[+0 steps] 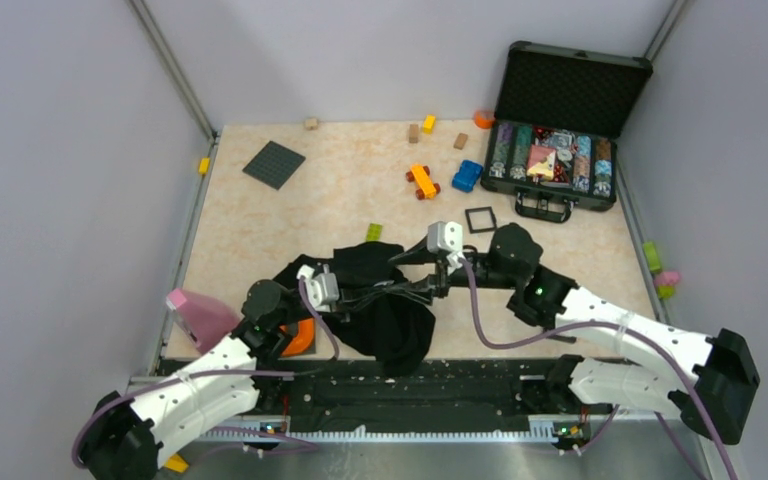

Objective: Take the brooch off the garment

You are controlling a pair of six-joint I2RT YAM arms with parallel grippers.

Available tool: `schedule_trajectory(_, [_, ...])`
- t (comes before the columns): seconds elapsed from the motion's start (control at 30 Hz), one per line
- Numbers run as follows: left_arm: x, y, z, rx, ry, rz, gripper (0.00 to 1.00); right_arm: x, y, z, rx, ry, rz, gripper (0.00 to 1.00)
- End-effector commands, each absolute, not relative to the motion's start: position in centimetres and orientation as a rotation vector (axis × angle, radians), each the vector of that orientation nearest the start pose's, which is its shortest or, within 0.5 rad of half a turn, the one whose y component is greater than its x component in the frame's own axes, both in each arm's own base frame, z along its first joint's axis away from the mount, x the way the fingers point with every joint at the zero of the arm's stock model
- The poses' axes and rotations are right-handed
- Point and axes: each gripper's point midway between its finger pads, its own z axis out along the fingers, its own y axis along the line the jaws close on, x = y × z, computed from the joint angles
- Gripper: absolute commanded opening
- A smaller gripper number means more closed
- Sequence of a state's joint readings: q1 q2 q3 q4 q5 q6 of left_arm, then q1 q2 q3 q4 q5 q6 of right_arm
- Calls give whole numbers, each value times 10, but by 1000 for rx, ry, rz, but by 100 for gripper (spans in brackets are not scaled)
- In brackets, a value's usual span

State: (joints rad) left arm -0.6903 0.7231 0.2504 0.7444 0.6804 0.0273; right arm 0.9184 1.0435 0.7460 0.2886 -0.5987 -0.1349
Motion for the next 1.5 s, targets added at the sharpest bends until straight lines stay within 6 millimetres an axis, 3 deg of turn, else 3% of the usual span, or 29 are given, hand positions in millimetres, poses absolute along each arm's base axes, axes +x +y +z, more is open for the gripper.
schedule_trajectory(0.0, [145, -260, 267, 988, 933, -976, 2, 152, 326, 320, -1102, 1060, 1023, 51])
schedule_trajectory(0.23, [141, -255, 274, 963, 938, -988, 2, 146, 318, 296, -1164, 1094, 1051, 36])
schedule_trajectory(0.6, [131, -265, 276, 1014, 924, -1080, 3, 135, 334, 302, -1211, 1015, 1166, 32])
schedule_trajectory(0.87, [129, -268, 278, 1049, 908, -1087, 5, 135, 340, 297, -1261, 1019, 1148, 20])
schedule_trajectory(1.07, [128, -266, 279, 1052, 906, -1076, 12, 134, 344, 288, -1306, 1038, 1139, 16])
schedule_trajectory(1.13, [130, -266, 279, 1047, 912, -1073, 23, 133, 345, 287, -1322, 1037, 1132, 3])
schedule_trajectory(1.23, [133, -264, 281, 1016, 918, -1064, 43, 135, 345, 287, -1328, 1037, 1107, 0])
schedule_trajectory(1.27, [136, -263, 282, 987, 933, -1059, 66, 139, 343, 290, -1305, 1041, 1080, 0])
schedule_trajectory(1.3, [141, -261, 283, 948, 954, -1049, 82, 144, 341, 294, -1273, 1044, 1050, 0])
schedule_trajectory(1.33, [147, -257, 284, 893, 985, -1038, 91, 147, 337, 298, -1244, 1038, 1019, 0])
schedule_trajectory(1.47, [161, -237, 281, 692, 1071, -1006, 95, 167, 318, 311, -1113, 1042, 866, 0])
